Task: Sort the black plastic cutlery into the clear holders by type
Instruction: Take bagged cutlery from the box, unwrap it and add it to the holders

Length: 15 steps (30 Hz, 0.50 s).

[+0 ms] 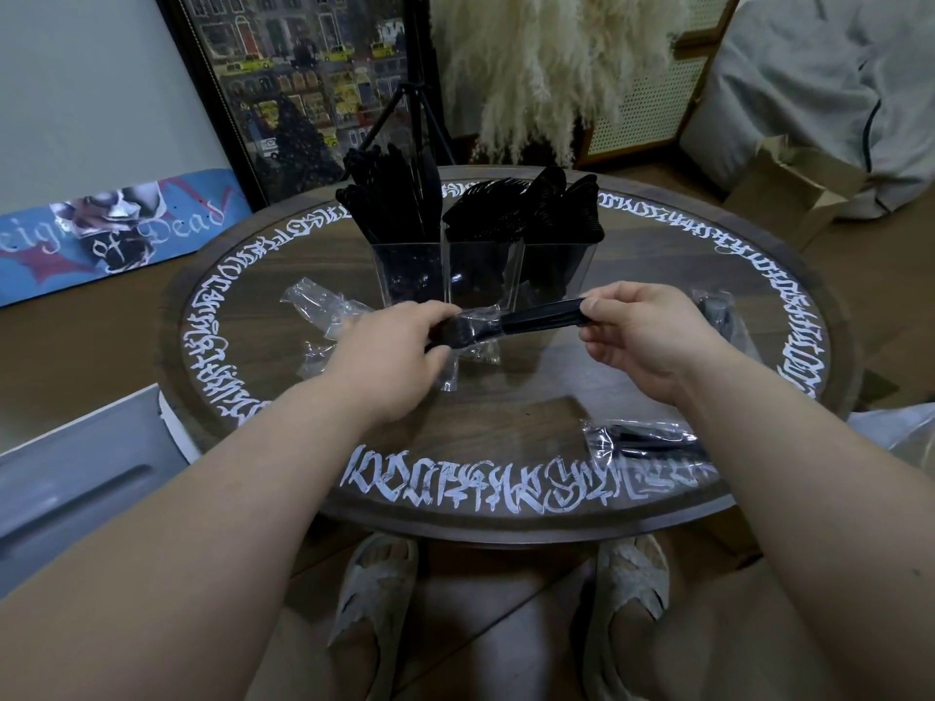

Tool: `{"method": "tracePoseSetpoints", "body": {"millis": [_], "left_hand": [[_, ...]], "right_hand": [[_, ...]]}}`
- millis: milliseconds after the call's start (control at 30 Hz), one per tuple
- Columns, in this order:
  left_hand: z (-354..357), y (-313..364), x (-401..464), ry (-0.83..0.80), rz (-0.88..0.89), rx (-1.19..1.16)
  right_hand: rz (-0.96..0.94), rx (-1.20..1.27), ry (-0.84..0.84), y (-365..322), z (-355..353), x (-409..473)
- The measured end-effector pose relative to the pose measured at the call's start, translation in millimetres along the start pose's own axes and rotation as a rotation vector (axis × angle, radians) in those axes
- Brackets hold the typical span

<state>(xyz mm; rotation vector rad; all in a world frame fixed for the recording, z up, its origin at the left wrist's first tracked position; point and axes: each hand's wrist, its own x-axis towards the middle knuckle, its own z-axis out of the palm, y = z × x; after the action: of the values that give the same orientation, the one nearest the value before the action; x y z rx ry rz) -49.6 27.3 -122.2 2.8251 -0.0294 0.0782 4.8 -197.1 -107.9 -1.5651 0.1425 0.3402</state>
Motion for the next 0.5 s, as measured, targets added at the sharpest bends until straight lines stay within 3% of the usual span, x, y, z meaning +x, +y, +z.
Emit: {"method": "tracePoseSetpoints", "body": {"millis": [100, 233, 333, 400, 500], "left_hand": [[0, 5, 2, -0.013, 0.006, -0.032], [1, 7, 2, -0.068, 0.002, -0.025], [1, 7, 1, -0.101, -0.016, -0.049], [0, 8, 0, -0.113, -0.023, -0.075], [0, 9, -1, -0.128, 0.001, -0.130]], "right_hand": [[-0.061, -0.248, 0.074, 2, -3, 0], [-0.470, -0.970, 0.202, 8, 2, -2], [-0.746, -1.174, 0.098, 13, 17, -3], [-0.791, -1.295, -0.008, 21, 27, -3], [-0.796, -1.359, -0.021, 27, 34, 0]]}}
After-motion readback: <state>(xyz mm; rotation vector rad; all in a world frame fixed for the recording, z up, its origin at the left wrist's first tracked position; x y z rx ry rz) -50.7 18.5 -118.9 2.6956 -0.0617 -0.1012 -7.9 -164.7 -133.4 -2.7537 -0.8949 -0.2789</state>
